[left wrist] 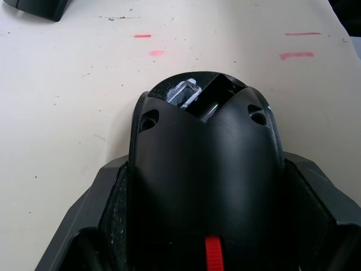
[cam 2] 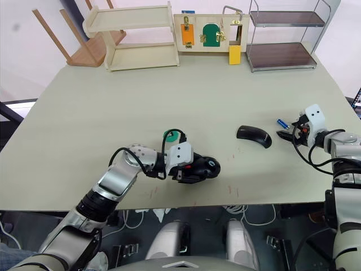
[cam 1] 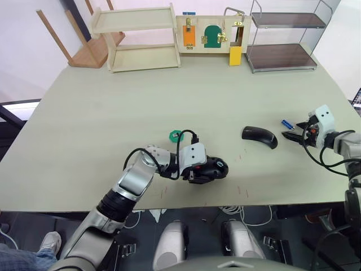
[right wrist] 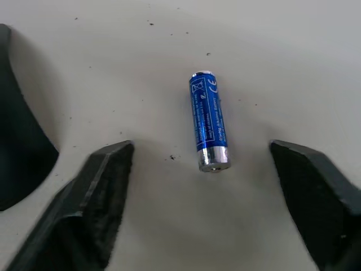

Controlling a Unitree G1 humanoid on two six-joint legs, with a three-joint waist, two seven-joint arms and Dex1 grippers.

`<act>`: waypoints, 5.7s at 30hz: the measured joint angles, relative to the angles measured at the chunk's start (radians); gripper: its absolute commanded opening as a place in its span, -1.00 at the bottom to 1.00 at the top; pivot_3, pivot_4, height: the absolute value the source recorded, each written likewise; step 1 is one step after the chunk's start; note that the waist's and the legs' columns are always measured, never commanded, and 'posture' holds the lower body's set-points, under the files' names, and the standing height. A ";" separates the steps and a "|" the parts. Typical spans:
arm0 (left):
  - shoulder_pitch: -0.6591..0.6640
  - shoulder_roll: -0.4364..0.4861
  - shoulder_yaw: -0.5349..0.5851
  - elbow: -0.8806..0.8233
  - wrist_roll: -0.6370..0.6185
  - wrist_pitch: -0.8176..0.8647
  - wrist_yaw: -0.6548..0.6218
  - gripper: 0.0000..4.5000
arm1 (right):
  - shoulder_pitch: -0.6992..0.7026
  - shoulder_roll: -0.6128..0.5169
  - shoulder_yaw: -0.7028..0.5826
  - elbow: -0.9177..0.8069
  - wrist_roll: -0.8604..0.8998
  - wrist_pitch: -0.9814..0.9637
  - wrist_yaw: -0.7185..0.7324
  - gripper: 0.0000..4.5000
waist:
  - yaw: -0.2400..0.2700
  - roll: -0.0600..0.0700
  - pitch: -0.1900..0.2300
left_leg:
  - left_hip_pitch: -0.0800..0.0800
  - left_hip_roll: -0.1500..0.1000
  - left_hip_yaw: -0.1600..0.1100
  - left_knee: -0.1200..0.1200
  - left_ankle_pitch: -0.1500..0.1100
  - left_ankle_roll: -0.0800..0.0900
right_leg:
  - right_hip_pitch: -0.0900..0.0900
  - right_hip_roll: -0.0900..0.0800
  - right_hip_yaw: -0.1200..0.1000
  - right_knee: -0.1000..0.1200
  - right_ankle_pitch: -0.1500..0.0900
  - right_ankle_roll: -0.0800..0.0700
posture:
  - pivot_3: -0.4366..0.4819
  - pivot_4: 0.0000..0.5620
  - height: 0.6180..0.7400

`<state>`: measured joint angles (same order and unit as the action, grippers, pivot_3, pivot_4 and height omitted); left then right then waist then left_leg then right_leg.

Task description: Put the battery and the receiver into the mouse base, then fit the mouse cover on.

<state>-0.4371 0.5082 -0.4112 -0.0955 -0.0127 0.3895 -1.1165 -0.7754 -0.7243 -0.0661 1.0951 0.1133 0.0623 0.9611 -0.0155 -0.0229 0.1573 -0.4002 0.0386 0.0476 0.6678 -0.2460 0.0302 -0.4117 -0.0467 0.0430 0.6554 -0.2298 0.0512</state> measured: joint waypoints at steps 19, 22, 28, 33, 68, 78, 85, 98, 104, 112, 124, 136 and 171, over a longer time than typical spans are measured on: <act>0.000 0.005 -0.004 -0.002 0.000 -0.003 -0.001 0.31 | 0.103 0.010 -0.064 -0.202 0.023 0.022 -0.102 -0.98 | 0.000 0.000 0.000 | 0.000 0.000 0.000 -0.001 0.000 0.000 | 0.000 0.000 0.000 0.000 0.000 0.000 | -0.05 -0.47 1.00; 0.001 0.006 -0.004 -0.004 -0.002 0.000 -0.003 0.31 | 0.205 0.008 -0.072 -0.439 0.060 0.172 -0.113 -0.98 | 0.002 0.001 0.000 | -0.001 0.000 -0.001 -0.001 0.000 0.000 | -0.001 0.000 0.000 0.000 0.000 0.000 | -0.05 -0.47 1.00; 0.006 0.010 -0.004 -0.010 -0.003 0.009 0.000 0.31 | 0.323 -0.038 -0.101 -0.869 0.188 0.517 -0.114 -0.98 | 0.001 0.002 0.000 | 0.000 0.000 -0.001 -0.001 0.000 0.000 | -0.001 0.000 0.000 0.000 0.000 0.000 | -0.05 -0.47 1.00; 0.005 0.013 -0.004 -0.013 -0.009 0.017 0.000 0.31 | 0.346 -0.107 -0.089 -1.191 0.349 0.896 -0.088 -0.98 | 0.001 0.002 0.000 | -0.001 0.001 -0.002 -0.001 0.000 0.000 | -0.001 0.000 -0.001 0.000 -0.001 0.000 | -0.05 -0.47 1.00; -0.017 0.013 -0.028 -0.038 -0.010 0.058 -0.005 0.31 | 0.019 -0.025 0.340 -1.265 1.217 1.546 -0.732 -0.98 | 0.003 0.002 0.001 | -0.015 0.000 -0.024 0.000 -0.001 0.002 | -0.002 -0.001 -0.018 -0.011 0.000 0.000 | -0.05 -0.47 1.00; -0.019 0.015 -0.031 -0.038 -0.009 0.059 -0.010 0.31 | -0.049 -0.027 0.425 -1.201 1.367 1.546 -0.903 -0.98 | 0.003 0.002 0.000 | -0.015 0.000 -0.025 0.000 -0.001 0.002 | -0.002 -0.001 -0.019 -0.011 0.000 0.000 | -0.05 -0.47 1.00; -0.018 0.016 -0.031 -0.039 -0.009 0.062 -0.009 0.31 | -0.090 0.030 0.447 -1.151 1.383 1.547 -0.972 -0.98 | 0.002 0.002 0.000 | -0.015 0.001 -0.025 0.000 -0.001 0.002 | -0.002 -0.001 -0.019 -0.011 0.000 0.000 | -0.05 -0.47 1.00; -0.016 0.017 -0.033 -0.041 -0.008 0.066 -0.010 0.31 | -0.100 0.067 0.448 -1.106 1.468 1.546 -1.103 -0.98 | 0.000 0.002 -0.001 | -0.014 0.001 -0.026 0.000 -0.001 0.002 | -0.002 -0.001 -0.019 -0.011 0.000 0.000 | -0.05 -0.47 1.00; -0.015 0.016 -0.032 -0.041 -0.007 0.068 -0.008 0.31 | -0.100 0.074 0.445 -1.098 1.496 1.546 -1.143 -0.62 | 0.000 0.002 -0.001 | -0.014 0.001 -0.025 0.000 -0.001 0.002 | -0.002 -0.001 -0.019 -0.011 0.000 0.000 | -0.05 -0.47 1.00; -0.014 0.005 -0.033 -0.045 -0.008 0.072 0.002 0.31 | -0.088 0.092 0.450 -1.104 1.521 1.542 -1.155 -0.34 | 0.003 0.002 -0.001 | -0.016 0.000 -0.025 0.000 -0.001 0.002 | -0.002 -0.002 -0.019 -0.012 0.000 0.000 | -0.05 -0.47 1.00; -0.010 0.004 -0.033 -0.048 -0.009 0.074 0.009 0.31 | -0.082 0.061 0.444 -1.128 1.518 1.542 -1.128 -0.34 | 0.005 0.002 0.000 | -0.016 0.001 -0.026 0.000 -0.001 0.002 | -0.002 -0.002 -0.020 -0.013 0.000 0.000 | -0.05 -0.47 1.00; -0.009 0.003 -0.033 -0.050 -0.010 0.082 0.009 0.31 | -0.032 -0.016 0.377 -1.173 1.458 1.545 -1.046 -0.34 | 0.004 0.003 0.000 | -0.016 0.001 -0.026 0.000 -0.001 0.002 | -0.002 -0.002 -0.020 -0.013 0.000 0.000 | -0.05 -0.47 1.00; -0.008 0.001 -0.033 -0.065 -0.010 0.108 0.026 0.31 | 0.661 0.041 0.286 -1.419 0.396 0.279 -0.049 -0.95 | 0.008 0.002 0.001 | -0.015 0.000 -0.026 0.001 -0.001 0.002 | -0.001 -0.001 -0.021 -0.013 -0.002 0.003 | -0.05 -0.47 1.00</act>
<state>-0.4446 0.5095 -0.4438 -0.1608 -0.0229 0.4978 -1.0903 -0.1147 -0.6836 0.2196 -0.3234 0.5090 0.3418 0.9125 -0.0077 -0.0207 0.1579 -0.4149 0.0384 0.0220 0.6689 -0.2471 0.0323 -0.4127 -0.0479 0.0223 0.6424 -0.2318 0.0542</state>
